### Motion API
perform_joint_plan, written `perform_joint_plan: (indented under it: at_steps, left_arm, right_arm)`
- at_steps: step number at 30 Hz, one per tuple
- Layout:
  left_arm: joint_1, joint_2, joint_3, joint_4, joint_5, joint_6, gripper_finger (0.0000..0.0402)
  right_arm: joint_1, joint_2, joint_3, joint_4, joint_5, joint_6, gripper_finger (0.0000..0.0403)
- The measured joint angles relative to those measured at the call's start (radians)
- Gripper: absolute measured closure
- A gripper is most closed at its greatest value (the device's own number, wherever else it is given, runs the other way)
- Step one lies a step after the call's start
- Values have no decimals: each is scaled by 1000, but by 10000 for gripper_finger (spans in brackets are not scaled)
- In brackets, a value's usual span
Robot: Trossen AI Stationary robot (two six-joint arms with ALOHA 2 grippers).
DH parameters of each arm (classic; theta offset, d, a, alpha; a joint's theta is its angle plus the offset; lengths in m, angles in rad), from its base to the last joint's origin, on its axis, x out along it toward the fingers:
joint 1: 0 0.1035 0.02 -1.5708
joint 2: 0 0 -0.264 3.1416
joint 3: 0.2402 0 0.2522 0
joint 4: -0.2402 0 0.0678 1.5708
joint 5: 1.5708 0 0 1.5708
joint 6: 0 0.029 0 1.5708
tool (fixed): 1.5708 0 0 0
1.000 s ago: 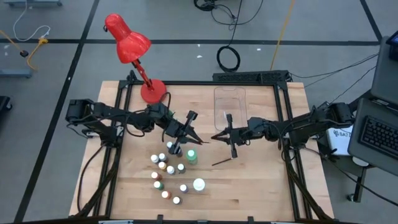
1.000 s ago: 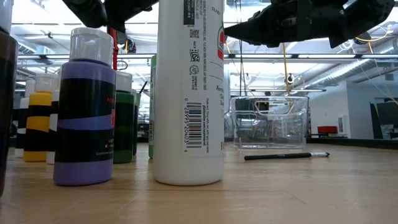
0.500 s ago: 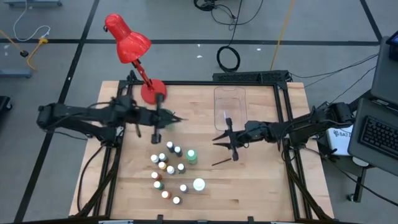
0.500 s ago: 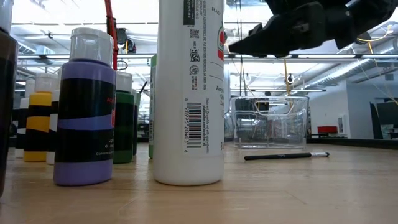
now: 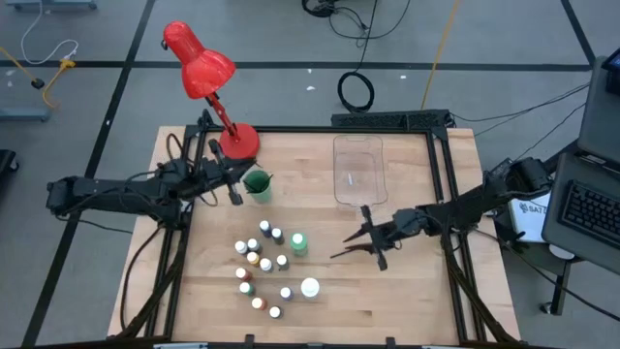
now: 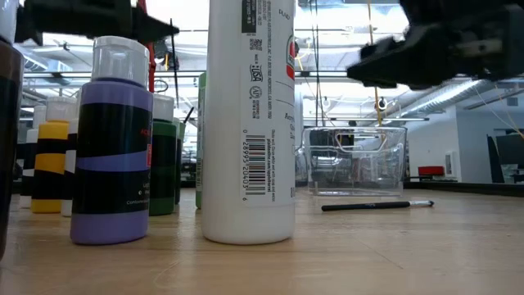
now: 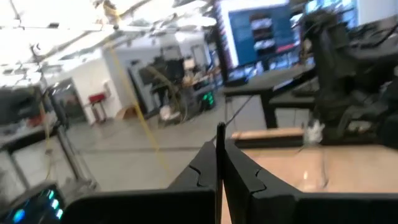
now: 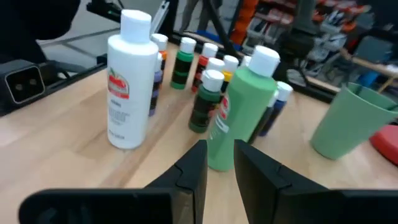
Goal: Pick & Place Paint Supplies
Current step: Put the gold paintbrush into the green cup
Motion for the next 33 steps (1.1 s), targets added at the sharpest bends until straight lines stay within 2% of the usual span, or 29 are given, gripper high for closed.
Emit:
perform_joint_plan:
  at_steps: [5, 10, 22, 33]
  left_arm:
    - [59, 0, -56, 5, -4, -74, 401]
    - [90, 3, -113, 4, -2, -127, 401]
    - [141, 30, -187, 7, 8, -209, 401]
    - [178, 161, -215, 116, 8, -232, 398]
  right_arm:
    - [25, 1, -126, 261, 81, -14, 328]
    - [24, 0, -194, 414, 84, -26, 328]
    - [24, 0, -202, 427, 88, -27, 328]
    - [24, 0, -202, 427, 88, -27, 328]
